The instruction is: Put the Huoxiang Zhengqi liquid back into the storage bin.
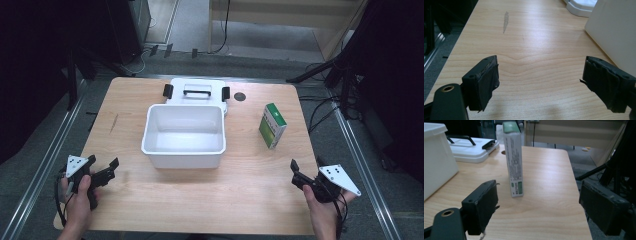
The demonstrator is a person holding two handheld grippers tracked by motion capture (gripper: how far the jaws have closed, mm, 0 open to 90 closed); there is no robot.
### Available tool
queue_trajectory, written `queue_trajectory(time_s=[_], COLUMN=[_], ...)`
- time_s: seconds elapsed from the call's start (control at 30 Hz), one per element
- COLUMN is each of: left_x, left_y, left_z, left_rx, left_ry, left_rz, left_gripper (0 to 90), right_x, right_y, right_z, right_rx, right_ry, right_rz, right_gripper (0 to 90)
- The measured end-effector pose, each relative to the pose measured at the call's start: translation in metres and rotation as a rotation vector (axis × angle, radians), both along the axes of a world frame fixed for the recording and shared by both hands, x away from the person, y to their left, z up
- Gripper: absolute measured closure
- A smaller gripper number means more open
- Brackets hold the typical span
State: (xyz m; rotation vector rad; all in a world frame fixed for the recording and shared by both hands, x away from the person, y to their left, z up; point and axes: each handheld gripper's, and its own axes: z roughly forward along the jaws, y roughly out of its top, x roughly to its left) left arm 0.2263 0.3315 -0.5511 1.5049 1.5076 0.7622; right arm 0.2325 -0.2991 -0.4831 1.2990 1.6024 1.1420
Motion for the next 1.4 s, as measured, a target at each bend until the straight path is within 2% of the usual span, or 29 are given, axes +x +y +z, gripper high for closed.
queue_trajectory(time_s=[0.07,0.23,0.4,0.53,0.7,0.77,0.9,0.93,0.97,1.03,1.1,1.27,1.33,1.37,1.4], left_x=[0.0,0.0,0.0,0.0,0.0,0.0,0.0,0.0,0.0,0.0,0.0,0.0,0.0,0.0,0.0], left_y=[0.0,0.0,0.0,0.0,0.0,0.0,0.0,0.0,0.0,0.0,0.001,0.001,0.001,0.001,0.001], left_z=[0.0,0.0,0.0,0.0,0.0,0.0,0.0,0.0,0.0,0.0,0.0,0.0,0.0,0.0,0.0], left_rx=[-0.001,0.0,0.002,0.003,0.001,0.0,-0.001,-0.002,-0.001,-0.001,-0.001,-0.002,-0.002,-0.001,-0.002], left_ry=[0.001,0.001,0.003,0.006,0.005,0.004,0.006,0.007,0.007,0.007,0.008,0.008,0.008,0.008,0.008], left_rz=[-0.001,0.001,0.005,0.005,0.003,0.002,0.002,0.003,0.003,0.003,0.003,0.003,0.003,0.003,0.003], left_gripper=[14.0,14.0,14.0,14.0,14.0,14.0,14.0,14.0,14.0,14.0,14.0,14.0,14.0,14.0,14.0], right_x=[0.005,0.02,0.038,0.049,0.058,0.066,0.074,0.078,0.086,0.093,0.097,0.109,0.118,0.118,0.126], right_y=[0.006,0.015,0.022,0.027,0.033,0.038,0.038,0.038,0.038,0.039,0.04,0.045,0.049,0.049,0.05], right_z=[0.012,0.027,0.038,0.044,0.05,0.055,0.06,0.062,0.066,0.07,0.072,0.085,0.091,0.091,0.095], right_rx=[-0.004,-0.016,-0.036,-0.06,-0.068,-0.094,-0.08,-0.069,-0.073,-0.083,-0.088,-0.098,-0.124,-0.124,-0.133], right_ry=[0.002,0.043,0.106,0.123,0.129,0.132,0.149,0.163,0.194,0.219,0.226,0.265,0.309,0.309,0.34], right_rz=[0.012,0.006,0.02,0.029,0.01,0.002,0.013,0.024,0.028,0.031,0.032,0.1,0.117,0.117,0.128], right_gripper=[15.5,13.9,13.0,13.2,20.8,23.2,26.8,27.0,29.4,32.1,33.9,35.7,36.0,36.0,38.4])
